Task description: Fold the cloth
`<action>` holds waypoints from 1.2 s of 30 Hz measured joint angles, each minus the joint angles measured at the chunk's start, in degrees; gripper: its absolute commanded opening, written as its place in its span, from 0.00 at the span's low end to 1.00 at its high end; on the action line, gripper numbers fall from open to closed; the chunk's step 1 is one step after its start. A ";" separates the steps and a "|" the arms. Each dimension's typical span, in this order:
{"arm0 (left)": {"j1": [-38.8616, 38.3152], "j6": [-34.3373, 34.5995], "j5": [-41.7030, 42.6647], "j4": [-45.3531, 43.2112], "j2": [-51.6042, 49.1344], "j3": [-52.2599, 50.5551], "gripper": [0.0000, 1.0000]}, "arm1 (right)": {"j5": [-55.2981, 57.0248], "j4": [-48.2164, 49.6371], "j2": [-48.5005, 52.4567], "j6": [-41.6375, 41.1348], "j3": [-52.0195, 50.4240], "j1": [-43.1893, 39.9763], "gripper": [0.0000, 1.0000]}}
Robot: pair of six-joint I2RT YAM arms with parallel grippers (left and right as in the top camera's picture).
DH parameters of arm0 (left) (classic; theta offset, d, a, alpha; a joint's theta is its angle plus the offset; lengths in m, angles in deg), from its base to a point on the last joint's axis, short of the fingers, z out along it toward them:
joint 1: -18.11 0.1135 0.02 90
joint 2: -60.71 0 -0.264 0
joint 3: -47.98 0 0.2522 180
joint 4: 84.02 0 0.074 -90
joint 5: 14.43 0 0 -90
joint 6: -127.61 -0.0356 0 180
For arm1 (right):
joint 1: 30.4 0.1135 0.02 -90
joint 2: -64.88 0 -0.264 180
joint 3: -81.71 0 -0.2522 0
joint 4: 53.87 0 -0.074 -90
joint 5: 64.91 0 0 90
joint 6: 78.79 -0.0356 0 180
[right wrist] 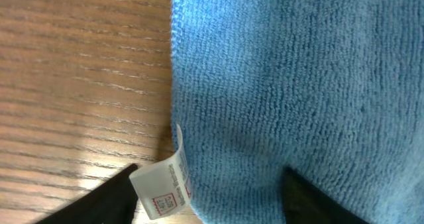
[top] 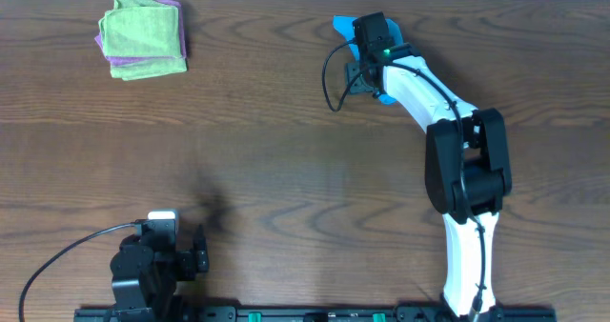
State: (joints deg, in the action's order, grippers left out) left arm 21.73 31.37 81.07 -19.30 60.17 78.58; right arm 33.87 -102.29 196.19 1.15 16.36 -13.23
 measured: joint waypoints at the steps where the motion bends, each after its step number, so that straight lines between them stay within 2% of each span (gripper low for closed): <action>1: 0.00 0.00 0.00 0.00 0.00 0.00 0.95 | -0.02 0.00 0.00 0.07 0.00 0.00 0.42; 3: -0.02 0.00 0.02 0.00 0.00 0.00 0.95 | 0.02 0.07 0.00 -0.35 0.00 0.00 0.28; 7: 0.00 0.00 0.00 0.00 0.00 0.00 0.96 | -0.07 -0.11 0.00 0.11 0.00 0.00 0.06; 10: 0.00 0.00 0.00 0.00 0.00 0.00 0.96 | -0.04 -0.52 0.00 0.00 0.04 0.00 0.01; 11: -0.02 0.00 0.00 0.00 0.00 0.00 0.95 | -0.02 -0.74 0.00 -0.11 0.11 0.00 0.11; 12: 0.00 0.00 0.02 0.00 0.00 0.00 0.95 | -0.02 -0.76 0.00 -0.15 0.24 0.00 0.37; 13: 0.00 0.00 0.00 0.00 0.00 0.00 0.96 | -0.07 -0.74 0.00 -0.13 0.35 0.00 0.56; 14: -0.02 0.00 0.00 0.00 0.00 0.00 0.95 | -0.04 -0.74 0.00 -0.15 0.44 0.00 0.63; 15: 0.00 0.00 0.00 0.00 0.00 0.00 0.95 | -0.02 -0.81 0.00 -0.15 0.44 0.00 0.66; 21: 0.00 0.00 0.00 0.00 0.00 0.00 0.95 | 0.52 -0.52 0.00 0.00 0.44 0.00 0.69; 31: -0.02 0.00 0.00 0.00 0.00 0.00 0.95 | 2.64 2.19 0.11 0.02 0.46 0.00 0.63; 33: 0.00 0.00 0.02 0.00 0.00 0.00 0.95 | 2.99 2.16 0.39 0.00 0.46 0.00 0.60; 36: -0.02 0.00 0.00 0.00 0.00 0.00 0.95 | 3.56 2.23 1.07 0.09 0.46 0.00 0.49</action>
State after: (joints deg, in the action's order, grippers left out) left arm 21.71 31.37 81.07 -19.30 60.17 78.58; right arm 37.43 -100.06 197.26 1.23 16.81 -13.23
